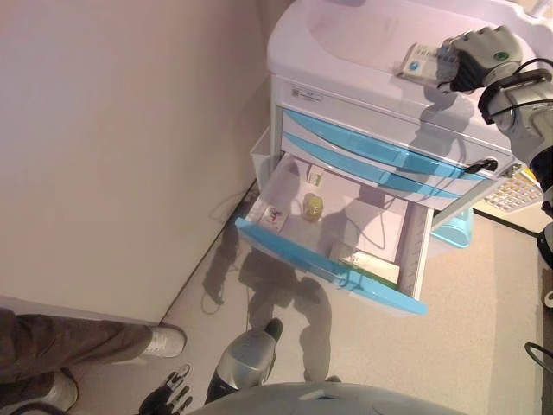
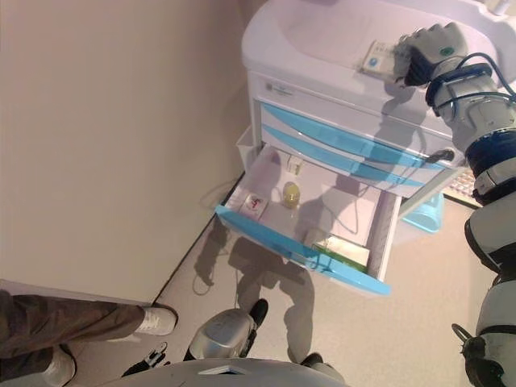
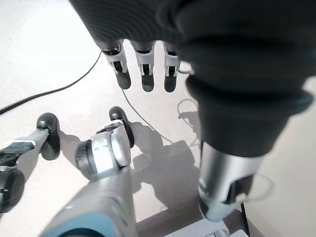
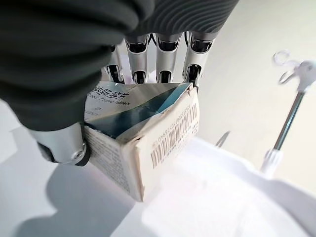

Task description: Open the drawer and pick up the medicine

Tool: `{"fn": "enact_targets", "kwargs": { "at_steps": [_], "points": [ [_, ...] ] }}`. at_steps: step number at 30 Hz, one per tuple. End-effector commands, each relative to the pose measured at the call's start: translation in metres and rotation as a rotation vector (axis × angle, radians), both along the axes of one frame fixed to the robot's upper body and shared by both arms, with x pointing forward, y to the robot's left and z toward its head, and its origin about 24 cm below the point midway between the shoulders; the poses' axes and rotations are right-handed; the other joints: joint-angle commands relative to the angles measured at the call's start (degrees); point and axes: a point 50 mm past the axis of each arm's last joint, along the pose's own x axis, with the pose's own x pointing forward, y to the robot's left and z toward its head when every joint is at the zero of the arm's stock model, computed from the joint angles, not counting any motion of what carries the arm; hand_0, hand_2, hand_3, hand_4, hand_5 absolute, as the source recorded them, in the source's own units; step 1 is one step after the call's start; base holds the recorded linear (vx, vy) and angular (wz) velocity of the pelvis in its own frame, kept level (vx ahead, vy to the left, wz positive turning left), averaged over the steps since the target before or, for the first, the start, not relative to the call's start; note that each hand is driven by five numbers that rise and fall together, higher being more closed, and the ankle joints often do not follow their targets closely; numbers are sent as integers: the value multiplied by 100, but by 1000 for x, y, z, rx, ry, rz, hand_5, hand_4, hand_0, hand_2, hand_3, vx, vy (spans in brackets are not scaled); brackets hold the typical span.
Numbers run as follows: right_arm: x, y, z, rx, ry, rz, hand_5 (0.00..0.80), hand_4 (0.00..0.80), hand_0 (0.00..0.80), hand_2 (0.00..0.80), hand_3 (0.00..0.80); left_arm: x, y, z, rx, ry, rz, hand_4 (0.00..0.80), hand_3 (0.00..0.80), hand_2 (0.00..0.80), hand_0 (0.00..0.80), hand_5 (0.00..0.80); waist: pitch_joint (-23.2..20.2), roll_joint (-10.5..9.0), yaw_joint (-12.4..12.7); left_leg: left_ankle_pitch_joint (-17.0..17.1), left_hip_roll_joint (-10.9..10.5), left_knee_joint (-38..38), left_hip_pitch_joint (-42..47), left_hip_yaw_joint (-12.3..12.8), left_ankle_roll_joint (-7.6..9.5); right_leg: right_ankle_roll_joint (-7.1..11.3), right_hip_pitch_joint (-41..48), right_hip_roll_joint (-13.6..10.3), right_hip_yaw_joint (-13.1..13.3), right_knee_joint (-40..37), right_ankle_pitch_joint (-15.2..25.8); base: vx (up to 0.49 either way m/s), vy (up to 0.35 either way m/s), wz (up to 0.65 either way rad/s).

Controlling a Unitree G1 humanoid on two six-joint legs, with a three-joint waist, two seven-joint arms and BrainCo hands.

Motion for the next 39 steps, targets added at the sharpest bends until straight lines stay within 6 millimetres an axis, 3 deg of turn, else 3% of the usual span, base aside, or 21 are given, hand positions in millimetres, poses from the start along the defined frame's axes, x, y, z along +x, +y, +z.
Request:
{"fn": "enact_targets", "kwargs": {
  "at_steps": [1,4,7,10,17,22,28,33,39],
  "points": [
    [-22,-1,79,-133,-324,-65,0,0,0,0,0,-18,13,5,15,31,-49,0,0,0,0,0,123,-66,237,-700,-207,-121,183,-184,-11,28,-2,-58,293,719,-44,8,39,15],
    [-32,-7,92,-231,-466,-132,0,0,0,0,0,-19,8,4,2,41,-34,0,0,0,0,0,114,18,239,-697,-227,-102,182,-206,-10,4,11,-87,259,712,-90,29,51,6],
    [-42,-16,102,-175,-576,-232,0,0,0,0,0,-17,8,4,-10,35,-26,0,0,0,0,0,91,81,251,-679,-215,-120,190,-213,-16,6,29,-99,234,687,-117,41,25,0],
    [-45,-16,109,-154,-626,-225,0,0,0,0,0,-16,7,5,-29,20,-26,0,0,0,0,0,94,121,279,-684,-236,-58,123,-226,-22,-3,47,-93,245,624,-126,0,0,0],
    [-34,26,109,-229,-542,32,0,0,0,0,0,-27,5,4,-47,47,-37,0,0,0,0,0,70,113,270,-713,-259,-19,125,-218,-34,-10,31,-105,231,627,-121,-17,-5,0],
    [-29,62,95,-211,-492,230,0,0,0,0,0,-26,11,6,-15,10,-68,0,0,0,0,0,-26,115,135,-596,-215,-41,108,-115,-13,-26,8,-81,206,526,25,-62,-18,-10],
    [-35,96,64,-22,-414,474,0,0,0,0,0,-8,18,12,49,-93,-128,0,0,0,0,0,-86,112,-230,-619,-117,-101,192,138,-16,1,-93,-15,438,525,34,-68,-47,-12],
    [-57,121,20,105,-320,685,0,0,0,0,0,23,10,17,82,-236,-246,0,0,0,0,0,-149,166,-724,-654,-1,-177,288,414,4,40,-245,54,724,550,144,-77,-45,-29],
    [-97,127,-2,199,-285,852,0,0,0,0,0,58,-1,26,159,-321,-382,0,0,0,0,0,-218,183,-1199,-696,149,-340,429,808,8,91,-402,157,1055,530,213,-57,-49,-40]
  ]
}}
